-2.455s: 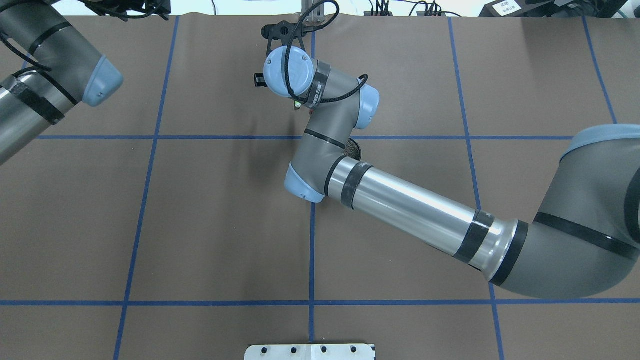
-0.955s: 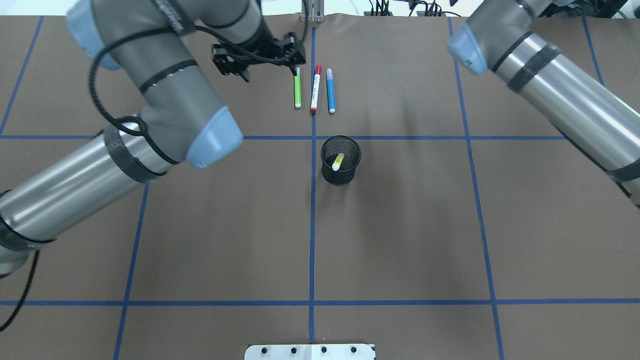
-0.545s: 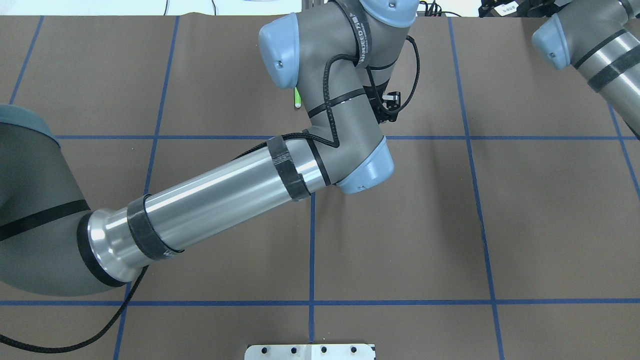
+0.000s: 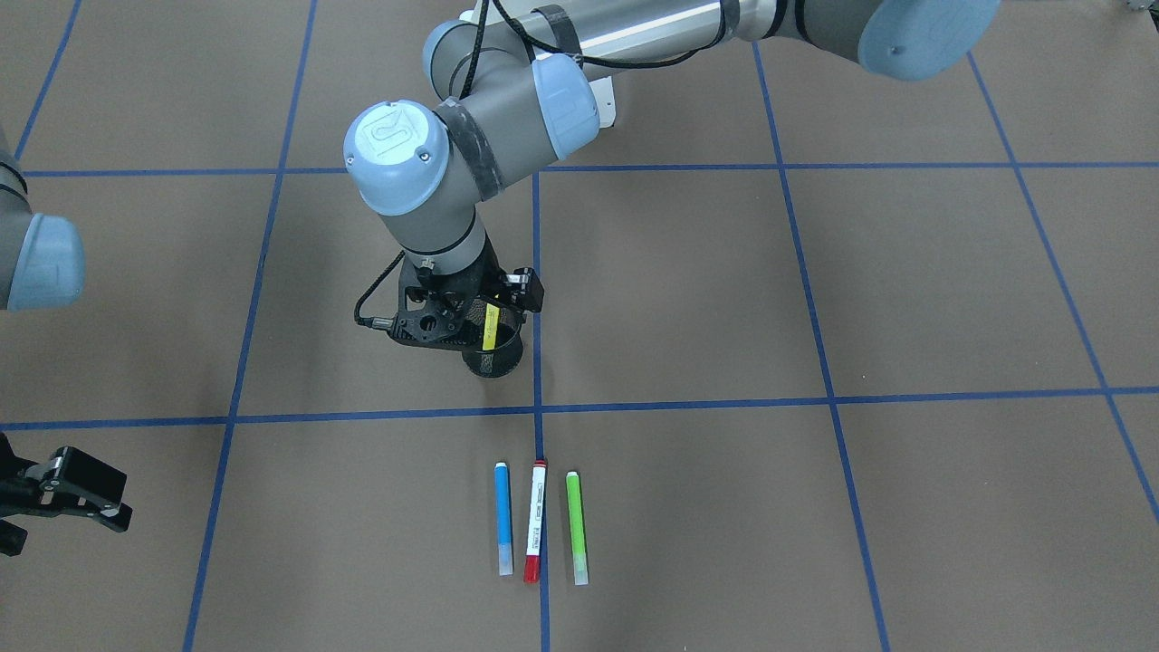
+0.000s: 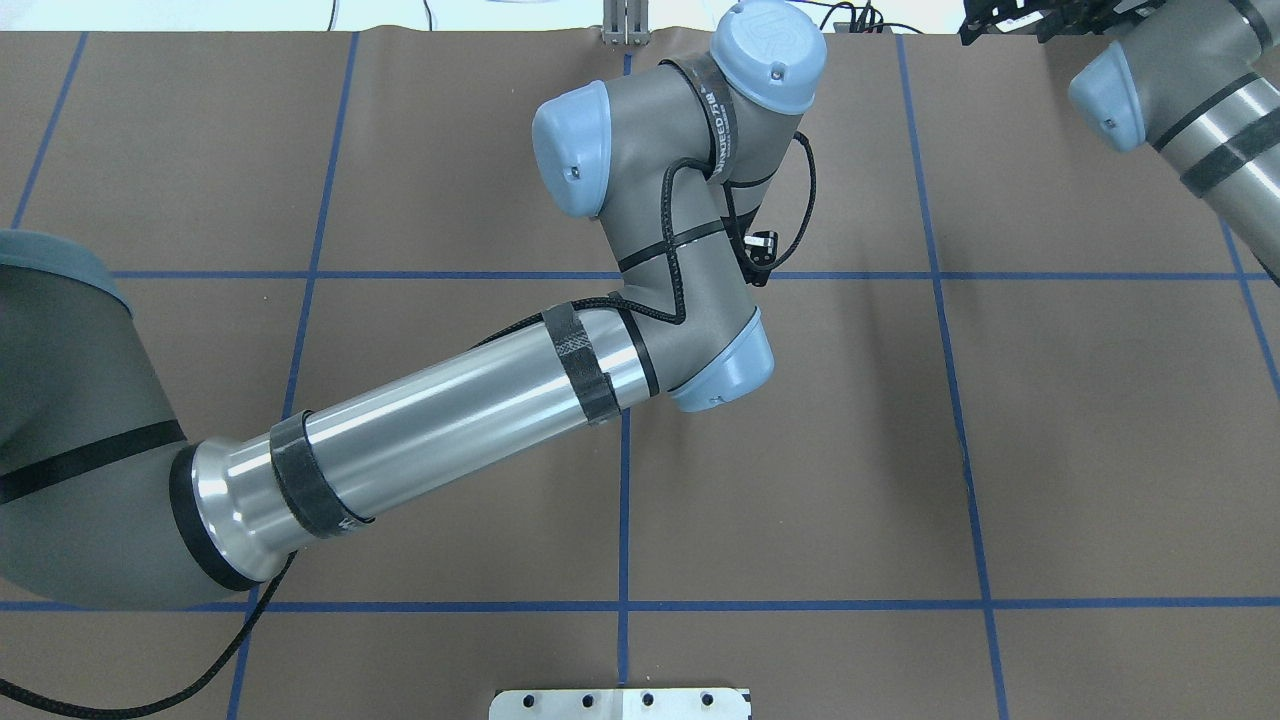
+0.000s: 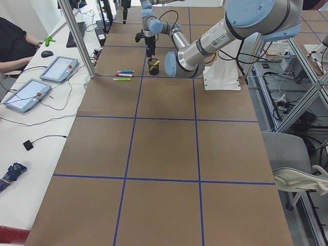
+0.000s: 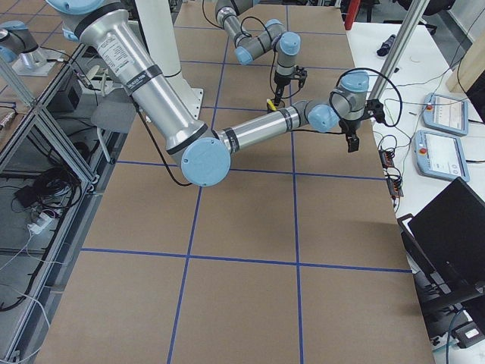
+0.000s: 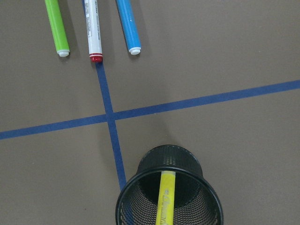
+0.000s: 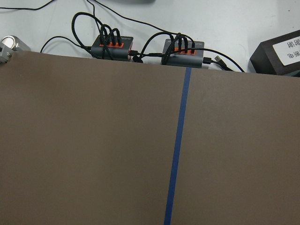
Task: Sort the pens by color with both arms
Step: 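Lower the left gripper into the cup and grasp the yellow marker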
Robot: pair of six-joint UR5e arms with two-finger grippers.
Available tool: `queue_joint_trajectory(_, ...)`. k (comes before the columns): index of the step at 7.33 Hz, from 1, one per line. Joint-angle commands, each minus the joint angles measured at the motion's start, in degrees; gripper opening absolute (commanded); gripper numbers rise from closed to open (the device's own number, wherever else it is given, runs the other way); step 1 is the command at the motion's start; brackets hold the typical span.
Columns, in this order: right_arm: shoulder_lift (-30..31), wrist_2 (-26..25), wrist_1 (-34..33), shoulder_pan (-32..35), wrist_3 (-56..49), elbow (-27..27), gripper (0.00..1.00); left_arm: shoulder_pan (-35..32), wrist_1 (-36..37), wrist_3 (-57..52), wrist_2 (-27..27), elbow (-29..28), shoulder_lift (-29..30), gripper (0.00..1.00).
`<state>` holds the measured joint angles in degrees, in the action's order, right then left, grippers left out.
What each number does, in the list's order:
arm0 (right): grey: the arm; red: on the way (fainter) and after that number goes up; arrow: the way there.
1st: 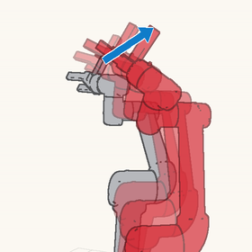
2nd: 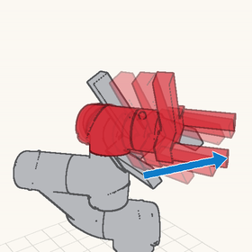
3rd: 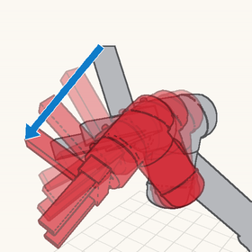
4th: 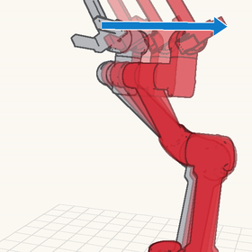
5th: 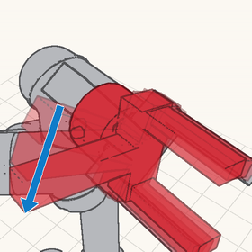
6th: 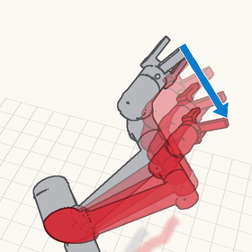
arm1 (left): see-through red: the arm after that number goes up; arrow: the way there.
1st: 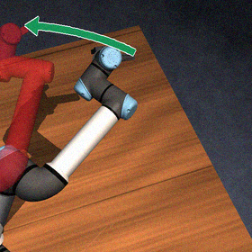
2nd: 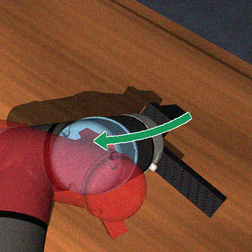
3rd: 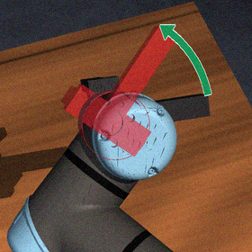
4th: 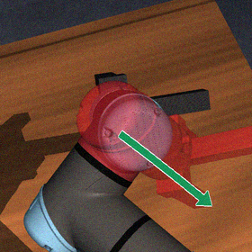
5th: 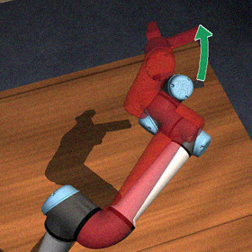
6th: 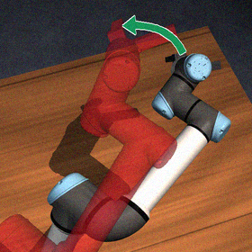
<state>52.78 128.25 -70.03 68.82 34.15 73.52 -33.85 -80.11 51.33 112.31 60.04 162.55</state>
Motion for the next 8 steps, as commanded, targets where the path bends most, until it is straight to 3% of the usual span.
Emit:
queue_joint_trajectory(1, -0.4, -0.2, 0.1, -0.4, 0.2, 0.0, 0.98, 0.1, -0.5, -0.3, 0.0, 0.8, -1.9, 0.87)
queue_joint_trajectory(3, -0.6, -1.2, -0.1, -1.1, 0.3, 0.0, 0.98, 0.1, -1.5, -0.2, 0.3, 1.2, -2.7, 0.83)
queue_joint_trajectory(4, -0.6, -1.4, -0.1, -1.2, 0.2, 0.0, 0.98, 0.1, -1.2, -0.2, 3.8, 2.3, -2.9, 0.82)
queue_joint_trajectory(6, -0.5, -1.3, 0.0, -1.2, 0.2, 0.0, 0.98, 0.1, -0.1, 0.0, 5.3, 3.6, -2.9, 0.82)
queue_joint_trajectory(7, -0.5, -1.3, 0.0, -1.2, 0.2, 0.0, 0.98, 0.1, -0.1, 0.5, 5.3, 3.7, -3.4, 0.79)
queue_joint_trajectory(8, -0.4, -1.3, 0.0, -1.3, 0.2, 0.0, 0.98, 0.1, -0.1, 0.8, 5.4, 4.5, -4.0, 0.7)
